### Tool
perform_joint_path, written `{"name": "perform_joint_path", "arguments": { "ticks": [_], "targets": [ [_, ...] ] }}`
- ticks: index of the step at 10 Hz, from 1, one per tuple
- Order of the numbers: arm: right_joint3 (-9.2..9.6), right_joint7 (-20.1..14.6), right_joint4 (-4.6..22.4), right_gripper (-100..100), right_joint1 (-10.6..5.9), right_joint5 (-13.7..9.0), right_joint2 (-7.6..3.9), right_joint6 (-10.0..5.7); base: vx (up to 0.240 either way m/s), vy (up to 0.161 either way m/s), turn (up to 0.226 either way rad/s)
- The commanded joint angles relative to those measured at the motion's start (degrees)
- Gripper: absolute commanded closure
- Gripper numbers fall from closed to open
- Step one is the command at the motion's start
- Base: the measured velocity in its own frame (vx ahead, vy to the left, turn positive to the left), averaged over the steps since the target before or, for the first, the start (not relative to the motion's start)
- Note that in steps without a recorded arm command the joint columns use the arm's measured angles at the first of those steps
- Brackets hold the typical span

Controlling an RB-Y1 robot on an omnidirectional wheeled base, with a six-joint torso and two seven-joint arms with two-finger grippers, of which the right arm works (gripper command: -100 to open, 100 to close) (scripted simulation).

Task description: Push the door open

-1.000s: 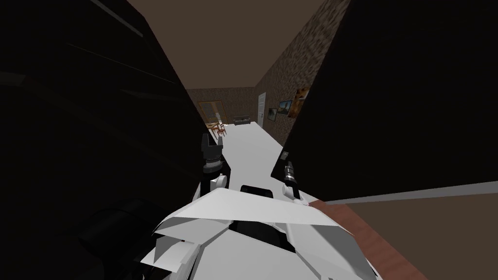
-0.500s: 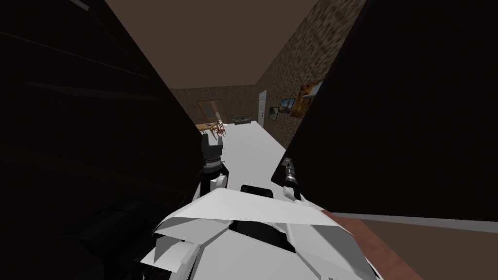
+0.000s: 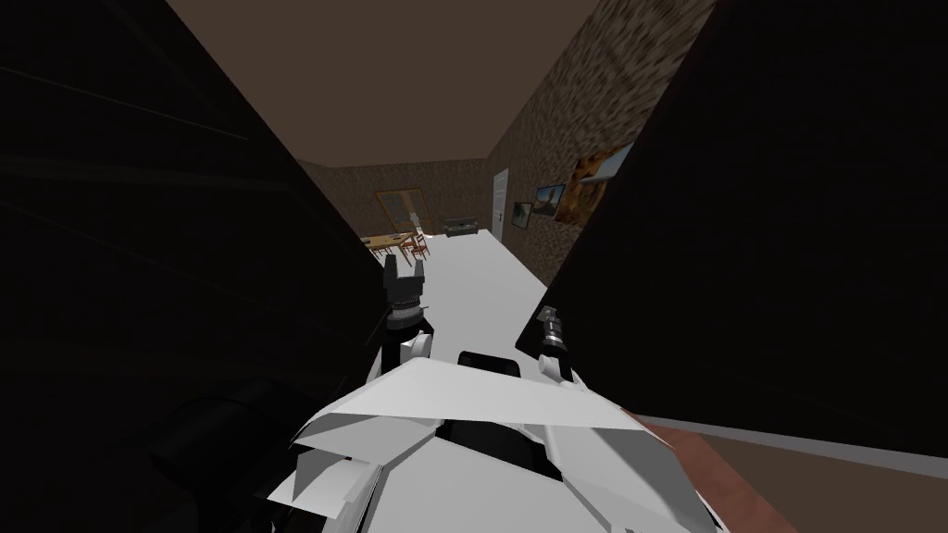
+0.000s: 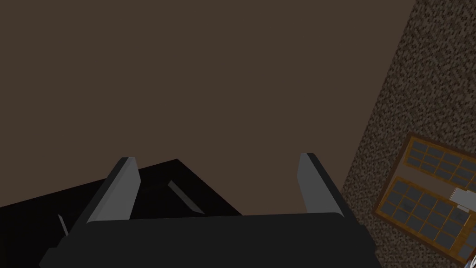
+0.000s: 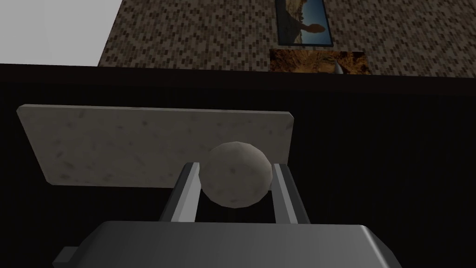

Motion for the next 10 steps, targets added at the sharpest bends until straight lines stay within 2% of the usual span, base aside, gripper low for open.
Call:
{"name": "perform_joint_path", "arguments": {
  "ticks": [1,4,5,10],
  "targets": [
    [0.03,0.0,0.0,100,0.09,0.0,0.05,0.02,-0.026,0.007,0.001],
    [0.03,0.0,0.0,100,0.09,0.0,0.05,0.02,-0.007,0.002,-0.001],
    [-0.57,0.2,0.2,100,0.12,-0.4,-0.15,0.29,0.096,0.015,-0.03],
    [-3.2,1.0,0.2,100,-0.17,-2.0,-0.75,0.85,0.189,0.014,-0.044]
  ]
}}
